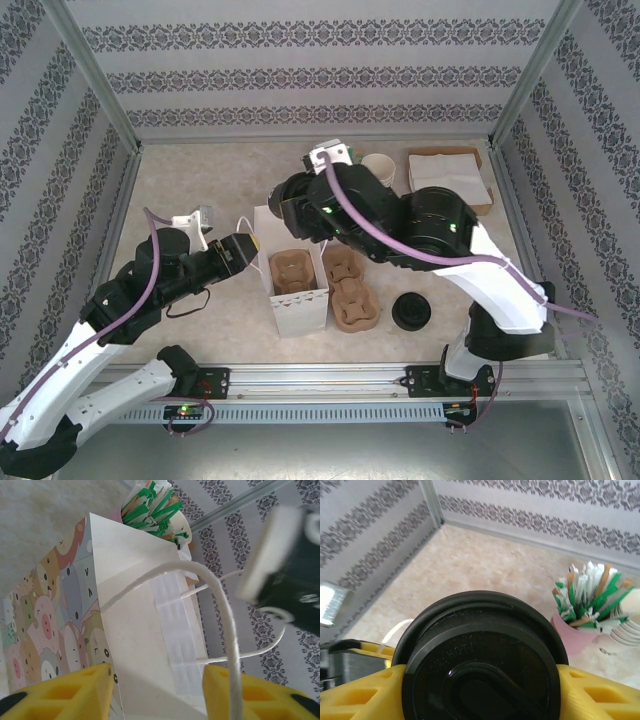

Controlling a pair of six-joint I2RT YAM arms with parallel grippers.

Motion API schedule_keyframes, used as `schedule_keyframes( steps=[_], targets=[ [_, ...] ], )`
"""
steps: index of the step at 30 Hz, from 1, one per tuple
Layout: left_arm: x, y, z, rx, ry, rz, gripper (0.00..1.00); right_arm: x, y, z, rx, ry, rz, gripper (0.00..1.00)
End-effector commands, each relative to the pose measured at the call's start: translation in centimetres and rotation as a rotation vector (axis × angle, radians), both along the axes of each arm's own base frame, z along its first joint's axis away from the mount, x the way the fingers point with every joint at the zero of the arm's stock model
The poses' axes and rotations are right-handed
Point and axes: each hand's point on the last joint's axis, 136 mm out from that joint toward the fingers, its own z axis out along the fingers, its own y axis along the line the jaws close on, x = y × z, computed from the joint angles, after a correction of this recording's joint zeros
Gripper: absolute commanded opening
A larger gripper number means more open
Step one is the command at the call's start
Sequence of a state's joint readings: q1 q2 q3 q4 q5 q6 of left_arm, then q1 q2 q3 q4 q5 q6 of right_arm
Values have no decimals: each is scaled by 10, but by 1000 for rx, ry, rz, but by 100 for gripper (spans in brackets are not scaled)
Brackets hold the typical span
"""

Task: Pack the takeout coffee

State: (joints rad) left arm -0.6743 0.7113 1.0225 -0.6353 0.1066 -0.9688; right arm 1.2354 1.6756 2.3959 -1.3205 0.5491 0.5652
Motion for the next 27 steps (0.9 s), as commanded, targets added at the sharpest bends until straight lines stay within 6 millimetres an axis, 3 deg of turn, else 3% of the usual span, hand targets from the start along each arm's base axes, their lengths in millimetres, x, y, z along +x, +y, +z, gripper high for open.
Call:
schedule_keyframes(
  steps=[1, 9, 13, 20, 27],
  targets=[
    [-2, 1, 11, -5, -39, -5, 57, 1, -9, -15, -48, 30, -74, 66],
    [-10, 18, 20, 73, -93, 4, 84, -5, 2, -52, -131, 150, -77, 66],
    [-10, 32, 29, 153, -151, 34, 89, -7, 5, -67, -166, 199, -80, 66],
    [5, 60, 40, 281, -284, 164, 86, -9, 18, -92, -217, 299, -65, 65],
    [33, 63, 20, 379, -244, 245, 80, -7, 16, -110, -269, 375, -84, 64]
  ],
)
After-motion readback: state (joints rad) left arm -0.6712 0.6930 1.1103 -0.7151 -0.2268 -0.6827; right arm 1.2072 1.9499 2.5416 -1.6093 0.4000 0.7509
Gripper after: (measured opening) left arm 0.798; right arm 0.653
